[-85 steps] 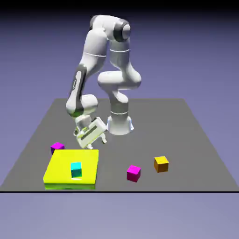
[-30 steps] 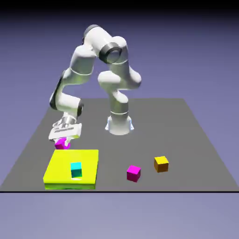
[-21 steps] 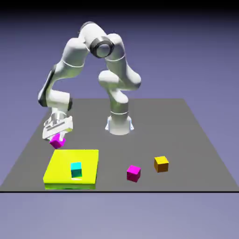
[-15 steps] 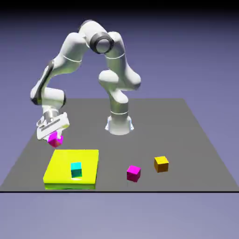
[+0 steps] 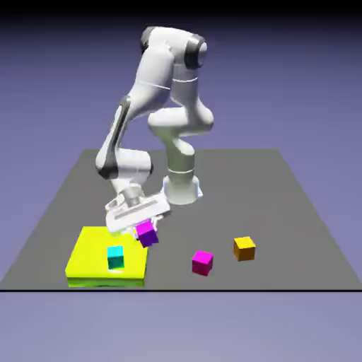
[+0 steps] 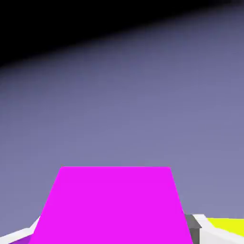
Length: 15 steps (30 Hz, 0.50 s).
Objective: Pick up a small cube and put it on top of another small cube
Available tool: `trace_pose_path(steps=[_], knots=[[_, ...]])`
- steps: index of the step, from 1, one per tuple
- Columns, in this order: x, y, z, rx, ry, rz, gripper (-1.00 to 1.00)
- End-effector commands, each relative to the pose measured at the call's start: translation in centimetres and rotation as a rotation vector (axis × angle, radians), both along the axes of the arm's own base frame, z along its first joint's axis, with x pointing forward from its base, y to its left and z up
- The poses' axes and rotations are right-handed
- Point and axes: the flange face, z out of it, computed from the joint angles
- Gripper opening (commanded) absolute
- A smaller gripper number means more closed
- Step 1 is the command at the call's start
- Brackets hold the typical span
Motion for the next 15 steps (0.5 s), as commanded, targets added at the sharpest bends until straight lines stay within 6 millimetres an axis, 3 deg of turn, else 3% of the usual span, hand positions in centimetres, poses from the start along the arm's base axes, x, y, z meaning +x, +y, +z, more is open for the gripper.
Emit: trace_pose_path(steps=[1, 5, 9, 11, 15], knots=[[0.0, 1.8, 0.0, -0.018, -0.012, 0.013, -1.00], [-1.0, 8.2, -0.1, -0.089, -0.043, 0.064, -1.00], [-3.3, 14.0, -0.2, -0.164, -0.060, 0.116, -1.00], [-4.8, 11.3, -1.1, -0.206, -0.013, 0.000, -1.00], [-2.7, 11.9, -2.7, -0.209, -0.013, -0.002, -1.00]])
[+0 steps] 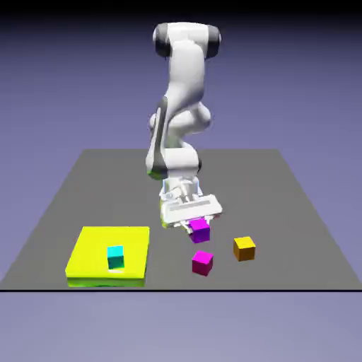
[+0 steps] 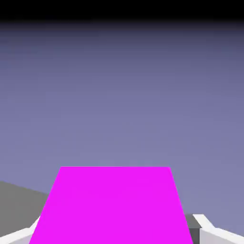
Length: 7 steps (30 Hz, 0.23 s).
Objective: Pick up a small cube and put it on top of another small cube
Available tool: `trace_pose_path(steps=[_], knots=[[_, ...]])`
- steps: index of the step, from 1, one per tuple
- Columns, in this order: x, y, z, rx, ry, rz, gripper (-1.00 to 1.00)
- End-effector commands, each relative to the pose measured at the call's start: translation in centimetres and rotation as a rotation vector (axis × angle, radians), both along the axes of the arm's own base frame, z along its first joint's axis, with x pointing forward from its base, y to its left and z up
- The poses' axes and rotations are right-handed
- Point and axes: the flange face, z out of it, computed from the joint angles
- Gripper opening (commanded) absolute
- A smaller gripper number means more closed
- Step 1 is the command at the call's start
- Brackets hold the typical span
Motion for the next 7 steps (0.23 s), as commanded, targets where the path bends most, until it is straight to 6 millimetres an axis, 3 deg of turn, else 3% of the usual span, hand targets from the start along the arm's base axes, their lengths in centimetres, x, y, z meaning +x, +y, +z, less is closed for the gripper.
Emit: trace_pose_path(steps=[1, 4, 5, 7], knots=[[0.6, 0.2, -0.6, -0.001, -0.001, -0.003, -1.00], [2.2, 1.0, -2.4, 0.002, 0.000, -0.001, -1.00], [2.2, 1.0, -2.4, 0.002, 0.000, -0.001, 1.00], [1.7, 0.7, -1.7, 0.000, 0.000, -0.002, 1.00]])
